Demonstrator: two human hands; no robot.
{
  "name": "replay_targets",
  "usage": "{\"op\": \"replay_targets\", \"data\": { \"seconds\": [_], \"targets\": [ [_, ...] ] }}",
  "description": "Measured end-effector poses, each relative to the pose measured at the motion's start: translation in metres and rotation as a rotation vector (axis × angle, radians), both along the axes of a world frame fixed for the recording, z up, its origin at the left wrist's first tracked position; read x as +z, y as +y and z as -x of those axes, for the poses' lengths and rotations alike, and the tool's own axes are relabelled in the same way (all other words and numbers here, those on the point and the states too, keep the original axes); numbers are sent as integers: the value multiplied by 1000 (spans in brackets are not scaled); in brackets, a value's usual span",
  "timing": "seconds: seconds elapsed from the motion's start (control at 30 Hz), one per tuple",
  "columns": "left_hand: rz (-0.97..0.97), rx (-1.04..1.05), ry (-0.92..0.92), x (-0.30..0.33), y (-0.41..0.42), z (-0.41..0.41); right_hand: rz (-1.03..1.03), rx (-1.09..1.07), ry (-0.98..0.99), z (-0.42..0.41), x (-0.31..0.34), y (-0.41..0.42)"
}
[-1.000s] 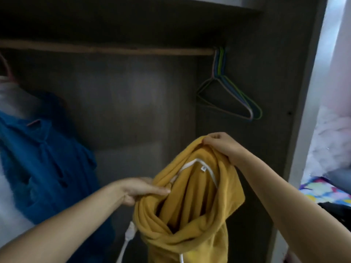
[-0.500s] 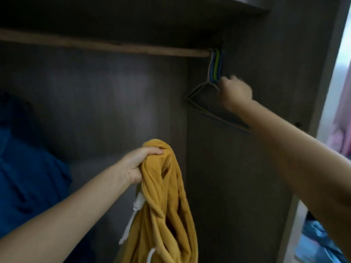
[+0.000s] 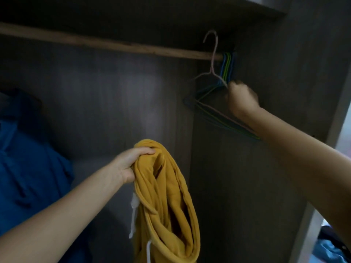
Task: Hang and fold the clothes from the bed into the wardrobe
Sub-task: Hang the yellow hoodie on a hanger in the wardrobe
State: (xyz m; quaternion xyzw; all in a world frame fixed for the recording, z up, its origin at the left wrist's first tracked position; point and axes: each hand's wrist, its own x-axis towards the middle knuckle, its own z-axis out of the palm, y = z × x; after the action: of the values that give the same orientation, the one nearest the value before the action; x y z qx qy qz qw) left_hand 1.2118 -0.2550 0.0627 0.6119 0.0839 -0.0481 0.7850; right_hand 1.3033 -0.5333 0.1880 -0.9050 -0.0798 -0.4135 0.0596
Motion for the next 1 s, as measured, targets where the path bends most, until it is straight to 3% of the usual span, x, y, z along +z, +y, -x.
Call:
{"op": "replay_targets", "data": {
  "seconds": [0.17, 0.3, 0.37, 0.57, 0.67, 0.8, 1.0],
  "targets": [
    [19, -10, 39, -13, 10, -1, -494, 300, -53, 36, -73, 13],
    [-15, -28, 81, -26, 10, 1, -1207, 757, 443, 61, -121, 34],
    [-40, -30, 128, -34, 11, 8, -1290, 779, 603, 69, -128, 39],
    [-69, -7, 213, -56, 27, 30, -1679, 1169, 367, 115, -140, 56],
    [-63, -59, 202, -50, 24, 44, -1714, 1303, 308, 142, -154, 90],
    [-39, -36, 47, -21, 35, 58, -1627, 1233, 403, 170, -195, 129],
    [-35, 173, -130, 34, 104, 67, -932, 1133, 757, 198, -244, 138]
  ]
}}
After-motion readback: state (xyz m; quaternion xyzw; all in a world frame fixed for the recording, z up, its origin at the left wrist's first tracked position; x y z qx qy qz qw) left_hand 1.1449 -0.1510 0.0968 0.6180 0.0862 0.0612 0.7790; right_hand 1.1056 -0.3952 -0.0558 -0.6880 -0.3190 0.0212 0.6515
